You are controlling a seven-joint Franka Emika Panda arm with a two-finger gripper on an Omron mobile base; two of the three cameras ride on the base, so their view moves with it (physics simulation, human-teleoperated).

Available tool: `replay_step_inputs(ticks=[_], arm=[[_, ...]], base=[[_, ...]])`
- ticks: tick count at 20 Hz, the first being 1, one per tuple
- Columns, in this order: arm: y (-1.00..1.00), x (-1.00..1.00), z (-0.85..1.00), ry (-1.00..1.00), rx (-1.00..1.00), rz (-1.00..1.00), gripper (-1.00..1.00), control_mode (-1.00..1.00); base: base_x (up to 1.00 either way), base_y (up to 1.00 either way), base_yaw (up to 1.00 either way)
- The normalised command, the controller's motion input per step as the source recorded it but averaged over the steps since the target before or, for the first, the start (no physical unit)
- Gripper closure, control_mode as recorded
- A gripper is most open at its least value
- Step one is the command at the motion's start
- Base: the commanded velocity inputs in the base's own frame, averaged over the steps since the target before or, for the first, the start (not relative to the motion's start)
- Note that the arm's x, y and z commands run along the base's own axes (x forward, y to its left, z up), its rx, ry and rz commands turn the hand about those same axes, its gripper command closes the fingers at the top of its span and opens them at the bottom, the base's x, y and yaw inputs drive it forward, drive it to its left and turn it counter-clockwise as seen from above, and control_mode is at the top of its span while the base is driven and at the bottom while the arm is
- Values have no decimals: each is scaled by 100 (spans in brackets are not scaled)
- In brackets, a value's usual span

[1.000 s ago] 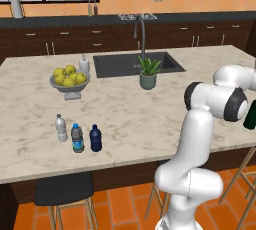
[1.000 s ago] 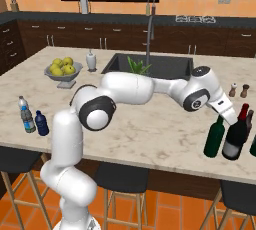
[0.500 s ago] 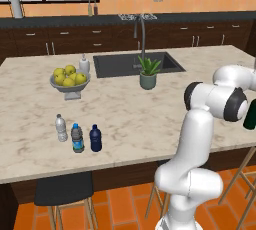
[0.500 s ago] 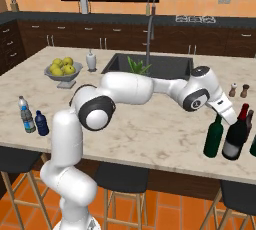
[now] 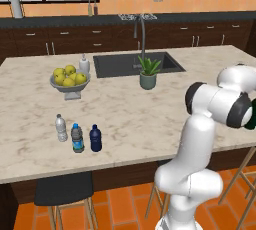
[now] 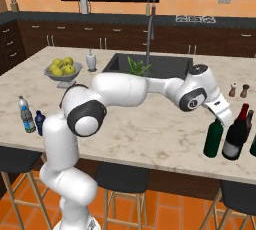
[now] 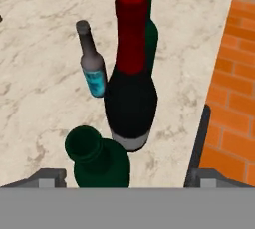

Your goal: Move the plastic bottles in the middle to the plastics group, and the glass bottles in the middle to the glass group.

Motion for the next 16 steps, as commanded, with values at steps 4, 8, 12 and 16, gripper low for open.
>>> replay_step_inputs(ticks=[4,8,12,16], arm=[[72,-21,11,0,0,0,-100,-100],[53,-12,40,0,0,0,-100,-100],[64,-5,51,0,0,0,-100,-100],[78,-16,31,1,0,1,-100,-100]], base=[[0,0,0],[0,0,0],[0,0,0],[0,0,0]])
